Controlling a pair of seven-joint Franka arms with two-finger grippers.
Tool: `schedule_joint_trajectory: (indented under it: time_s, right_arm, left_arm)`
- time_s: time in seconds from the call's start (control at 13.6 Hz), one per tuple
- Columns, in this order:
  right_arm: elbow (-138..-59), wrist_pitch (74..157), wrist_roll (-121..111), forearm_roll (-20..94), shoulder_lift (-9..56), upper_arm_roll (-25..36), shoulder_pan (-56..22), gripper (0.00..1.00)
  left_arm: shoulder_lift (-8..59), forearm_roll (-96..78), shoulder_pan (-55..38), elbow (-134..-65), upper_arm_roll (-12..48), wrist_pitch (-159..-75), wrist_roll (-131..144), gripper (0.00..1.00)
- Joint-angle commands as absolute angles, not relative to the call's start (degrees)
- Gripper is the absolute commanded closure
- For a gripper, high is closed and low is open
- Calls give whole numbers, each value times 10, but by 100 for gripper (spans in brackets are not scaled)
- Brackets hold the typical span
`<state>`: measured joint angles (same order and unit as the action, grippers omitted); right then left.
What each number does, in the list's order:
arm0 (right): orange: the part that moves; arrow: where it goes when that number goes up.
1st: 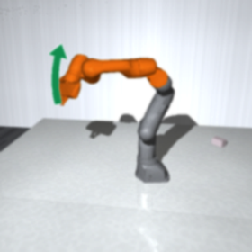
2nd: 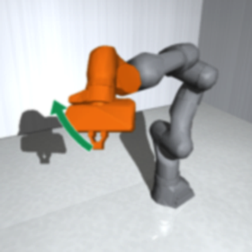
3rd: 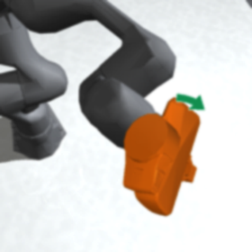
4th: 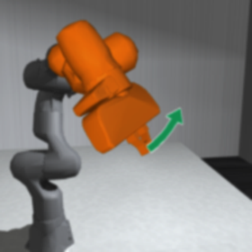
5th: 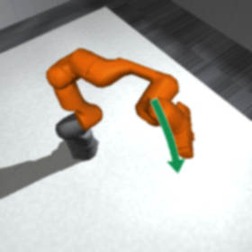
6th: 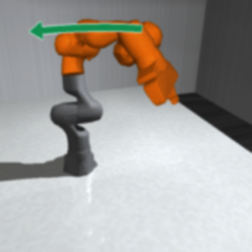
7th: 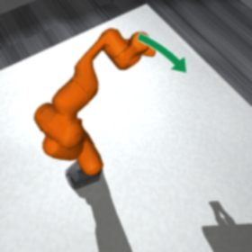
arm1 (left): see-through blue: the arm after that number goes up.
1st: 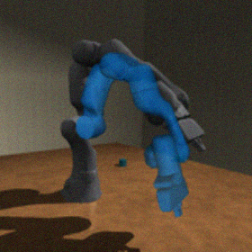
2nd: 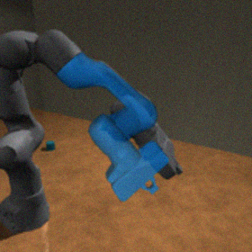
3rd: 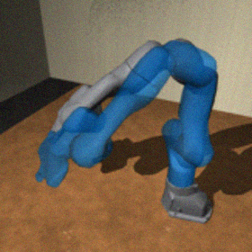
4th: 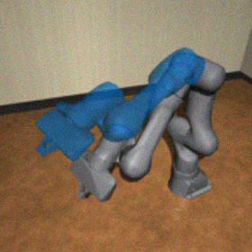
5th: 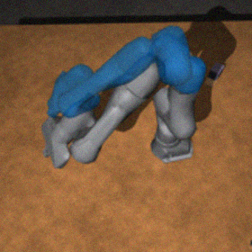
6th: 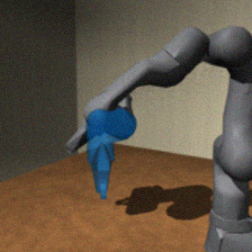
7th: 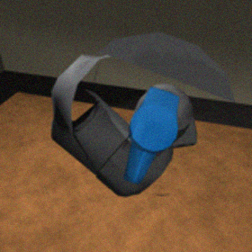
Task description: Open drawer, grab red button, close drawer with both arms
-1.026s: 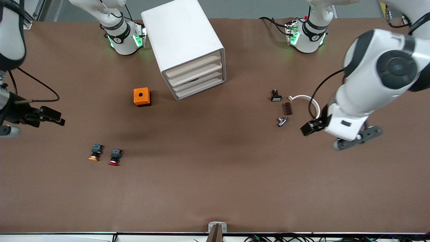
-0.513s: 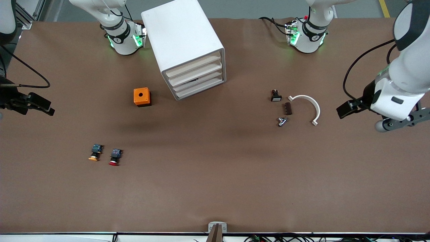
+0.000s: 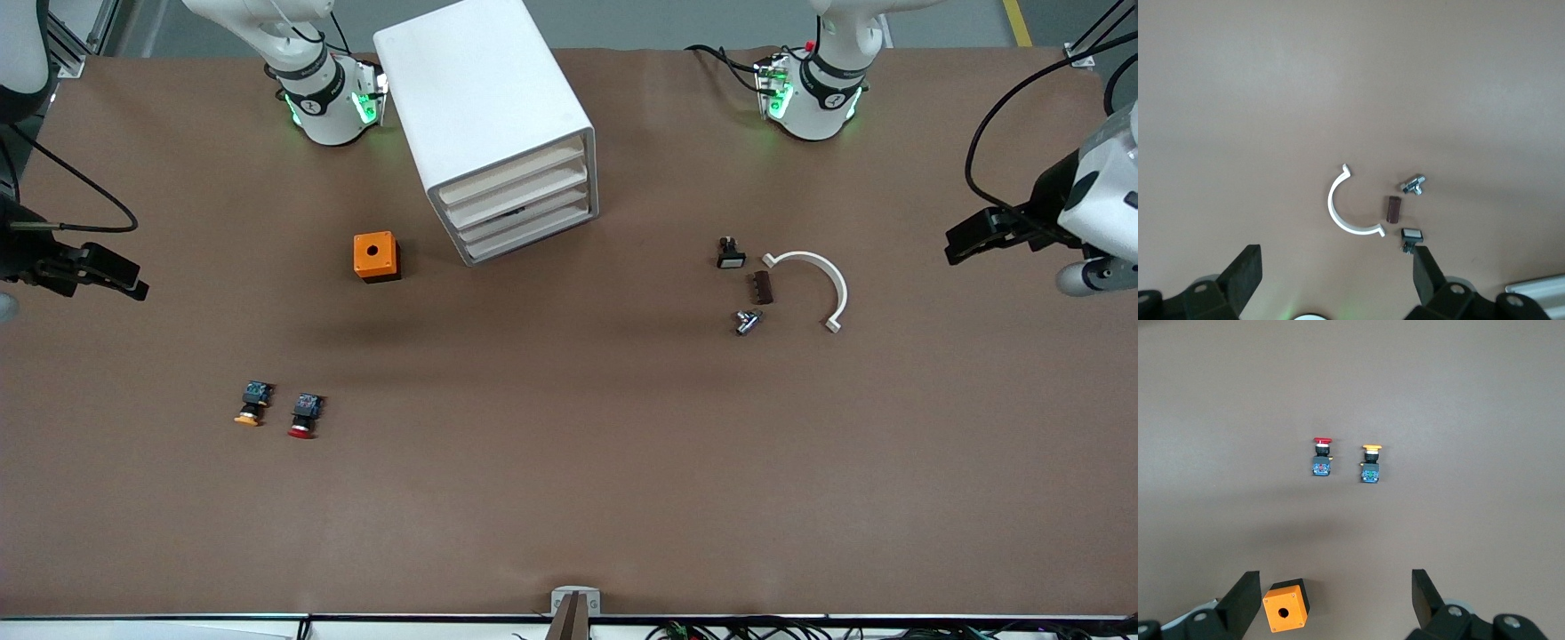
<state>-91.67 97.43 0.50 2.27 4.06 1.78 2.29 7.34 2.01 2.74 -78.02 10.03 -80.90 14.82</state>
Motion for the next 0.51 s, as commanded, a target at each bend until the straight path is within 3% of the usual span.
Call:
schedule_joint_trajectory:
  time_s: [0.0,0.44]
  right_arm:
    - [-925,966,11,16,26,12,30,0]
    - [-925,966,11,13,25,12,30,0]
  left_arm:
    - [5,1,-37,-868,20,-830,124,0]
    - [37,8,-42,-821,20,-830,128,0]
